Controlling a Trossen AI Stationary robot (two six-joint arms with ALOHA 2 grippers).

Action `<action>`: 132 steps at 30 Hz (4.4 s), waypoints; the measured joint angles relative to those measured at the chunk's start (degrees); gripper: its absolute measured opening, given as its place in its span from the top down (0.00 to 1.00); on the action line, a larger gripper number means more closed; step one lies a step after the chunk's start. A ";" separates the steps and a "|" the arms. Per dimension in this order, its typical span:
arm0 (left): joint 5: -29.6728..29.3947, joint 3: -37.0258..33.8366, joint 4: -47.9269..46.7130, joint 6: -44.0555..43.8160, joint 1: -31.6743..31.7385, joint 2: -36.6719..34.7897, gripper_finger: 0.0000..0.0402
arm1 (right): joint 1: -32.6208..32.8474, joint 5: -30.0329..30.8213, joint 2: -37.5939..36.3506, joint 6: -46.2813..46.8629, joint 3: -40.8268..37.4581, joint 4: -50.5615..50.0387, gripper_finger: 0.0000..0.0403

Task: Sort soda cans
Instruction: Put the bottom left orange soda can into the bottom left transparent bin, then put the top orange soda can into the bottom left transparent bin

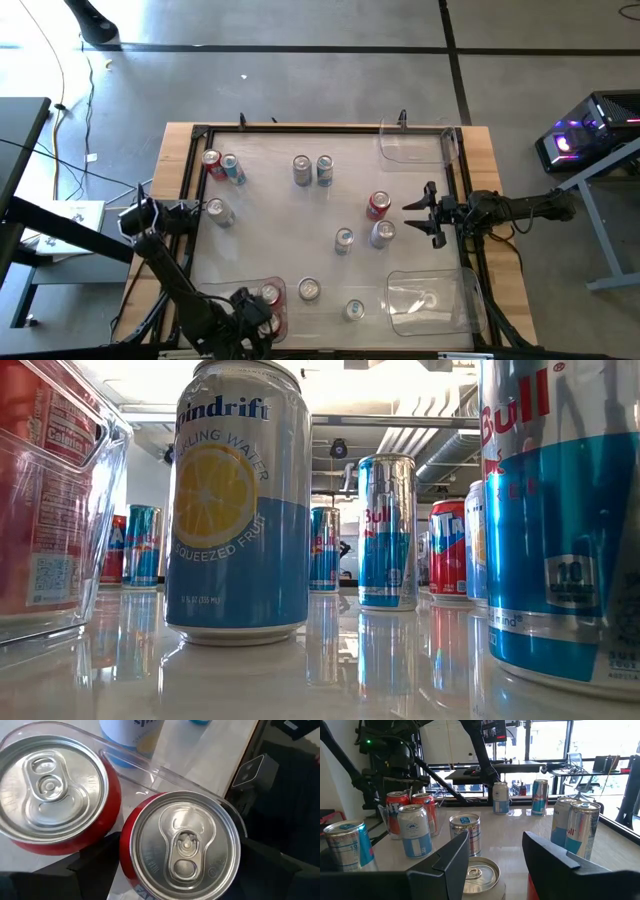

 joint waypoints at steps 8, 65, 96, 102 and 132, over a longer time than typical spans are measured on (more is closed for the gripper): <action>-0.70 0.00 0.10 -1.53 0.71 0.00 0.16 | 0.02 0.01 0.00 -0.01 -0.02 0.00 0.56; 8.40 0.02 -34.59 70.42 79.23 -32.23 0.10 | 0.01 0.00 0.00 -0.01 0.00 0.00 0.56; 10.18 -24.08 -32.74 101.54 103.08 -28.13 0.10 | 0.01 0.00 0.00 -0.02 -0.01 0.00 0.56; 8.75 -28.16 -25.85 102.31 103.08 -28.11 0.10 | 0.02 0.01 0.00 -0.02 -0.01 0.00 0.56; 9.86 -29.29 -28.62 100.83 103.04 -31.11 0.30 | 0.01 0.00 0.00 0.00 -0.01 0.00 0.56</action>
